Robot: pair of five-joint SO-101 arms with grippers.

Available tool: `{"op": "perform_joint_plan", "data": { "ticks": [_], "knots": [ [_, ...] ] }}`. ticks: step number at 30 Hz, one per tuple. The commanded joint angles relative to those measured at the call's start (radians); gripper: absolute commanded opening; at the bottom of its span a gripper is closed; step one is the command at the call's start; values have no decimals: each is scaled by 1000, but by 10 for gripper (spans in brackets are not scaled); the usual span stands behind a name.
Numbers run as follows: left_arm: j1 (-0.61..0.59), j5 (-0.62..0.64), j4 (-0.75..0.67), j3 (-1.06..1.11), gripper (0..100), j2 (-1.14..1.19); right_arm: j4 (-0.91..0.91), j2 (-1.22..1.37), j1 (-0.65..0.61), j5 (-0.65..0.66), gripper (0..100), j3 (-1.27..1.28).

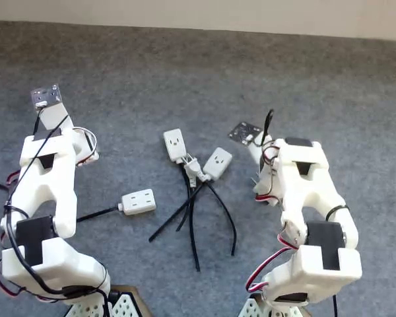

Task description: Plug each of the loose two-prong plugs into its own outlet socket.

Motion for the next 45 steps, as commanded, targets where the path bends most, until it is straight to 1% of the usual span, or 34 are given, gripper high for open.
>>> {"op": "perform_joint_plan", "data": {
  "ticks": [1, 4, 9, 10, 19, 25, 26, 30, 36, 38, 41, 42, 45],
  "knots": [
    [-5, 3, 5, -24, 200, -4, -28, -2, 51, -6, 152, 2],
    [-5, 3, 5, -24, 200, -4, -30, -1, 65, -6, 146, 2],
    [-5, 3, 5, -24, 200, -4, -27, -1, 116, 64, 19, 8],
    [-5, 3, 5, -24, 200, -4, -27, -1, 122, 69, 9, 8],
    [-7, 3, 5, -24, 199, -4, -31, 1, 99, 64, 13, 12],
    [-7, 3, 5, -24, 199, -4, -27, 1, 134, 69, 14, 27],
    [-7, 3, 5, -24, 199, -4, -28, 1, 140, 72, 20, 42],
    [-7, 3, 5, -24, 199, -4, -30, -4, 150, 104, 115, 68],
    [-7, 3, 5, -24, 199, -4, -30, -2, 159, 106, 119, 68],
    [-7, 3, 5, -24, 199, -4, -30, -1, 166, 106, 104, 68],
    [-7, 3, 5, -24, 199, -4, -28, -1, 165, 101, 0, 68],
    [-7, 3, 5, -24, 199, -4, -28, -1, 166, 101, 12, 70],
    [-5, 3, 5, -24, 200, -4, -28, -7, 168, 83, 5, 68]
  ]
}}
